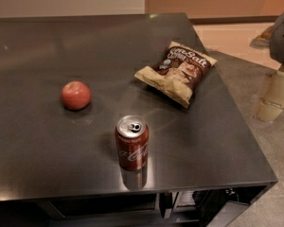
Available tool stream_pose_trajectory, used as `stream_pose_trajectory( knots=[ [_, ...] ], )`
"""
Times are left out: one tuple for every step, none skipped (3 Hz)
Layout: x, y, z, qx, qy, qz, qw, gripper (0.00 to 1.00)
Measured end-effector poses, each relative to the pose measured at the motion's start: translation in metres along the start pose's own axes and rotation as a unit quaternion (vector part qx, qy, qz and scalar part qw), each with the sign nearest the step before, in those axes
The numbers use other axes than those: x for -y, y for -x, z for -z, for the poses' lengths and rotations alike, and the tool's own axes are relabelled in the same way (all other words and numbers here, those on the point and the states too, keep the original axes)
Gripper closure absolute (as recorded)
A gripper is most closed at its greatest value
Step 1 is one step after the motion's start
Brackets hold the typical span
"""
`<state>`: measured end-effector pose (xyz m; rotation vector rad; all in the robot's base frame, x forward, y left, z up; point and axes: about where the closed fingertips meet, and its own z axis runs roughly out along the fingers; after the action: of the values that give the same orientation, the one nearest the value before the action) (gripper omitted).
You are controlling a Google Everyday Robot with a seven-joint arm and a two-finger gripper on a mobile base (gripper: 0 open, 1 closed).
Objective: Move coke can near apple
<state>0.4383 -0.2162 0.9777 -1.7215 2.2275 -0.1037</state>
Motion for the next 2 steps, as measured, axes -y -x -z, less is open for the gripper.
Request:
stream_pose_trajectory(
  knots=[
    [0.0000, 0.0000, 0.0000, 0.000, 0.000, 0.000, 1.0000, 0.00],
    [-0.0029, 0.0099, -0.0005, 0.014, 0.008, 0.011, 0.9998, 0.00]
  ],
)
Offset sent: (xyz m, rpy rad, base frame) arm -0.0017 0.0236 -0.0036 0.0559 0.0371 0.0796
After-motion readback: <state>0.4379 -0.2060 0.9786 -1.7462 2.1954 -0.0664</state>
